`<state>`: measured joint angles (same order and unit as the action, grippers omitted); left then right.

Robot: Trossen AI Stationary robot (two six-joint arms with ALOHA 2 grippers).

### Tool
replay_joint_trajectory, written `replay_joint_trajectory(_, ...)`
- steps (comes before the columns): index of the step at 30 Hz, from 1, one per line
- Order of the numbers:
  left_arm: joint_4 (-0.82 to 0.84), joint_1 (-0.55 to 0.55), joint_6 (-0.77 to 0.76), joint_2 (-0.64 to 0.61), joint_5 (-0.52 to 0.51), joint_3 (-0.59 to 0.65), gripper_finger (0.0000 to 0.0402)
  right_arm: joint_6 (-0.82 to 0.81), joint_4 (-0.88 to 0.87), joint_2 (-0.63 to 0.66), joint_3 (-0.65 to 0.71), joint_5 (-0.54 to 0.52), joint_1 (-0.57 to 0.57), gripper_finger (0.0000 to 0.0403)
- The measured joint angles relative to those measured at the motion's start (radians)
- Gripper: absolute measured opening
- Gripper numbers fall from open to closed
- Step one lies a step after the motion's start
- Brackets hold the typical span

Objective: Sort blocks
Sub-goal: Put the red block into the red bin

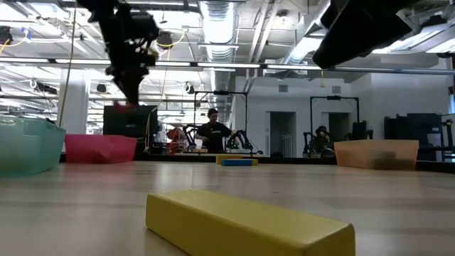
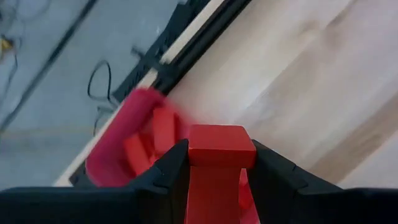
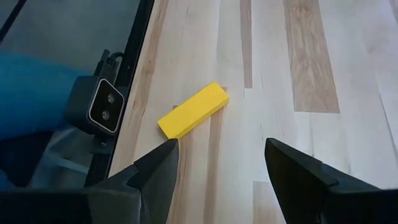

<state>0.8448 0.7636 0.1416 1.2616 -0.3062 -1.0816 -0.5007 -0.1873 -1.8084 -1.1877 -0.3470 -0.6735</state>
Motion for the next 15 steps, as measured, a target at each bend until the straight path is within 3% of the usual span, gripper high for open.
replay_joint_trajectory(8,-0.078,0.202,0.067,0.001,0.098,0.104,0.0128,-0.033,0.037,-0.014,0.0,0.0,0.0,0.0255)
replay_joint_trajectory(15,-0.191,0.272,0.078,0.001,0.171,0.169,0.0129,-0.034,0.124,-0.082,0.0,0.011,0.024,0.0255)
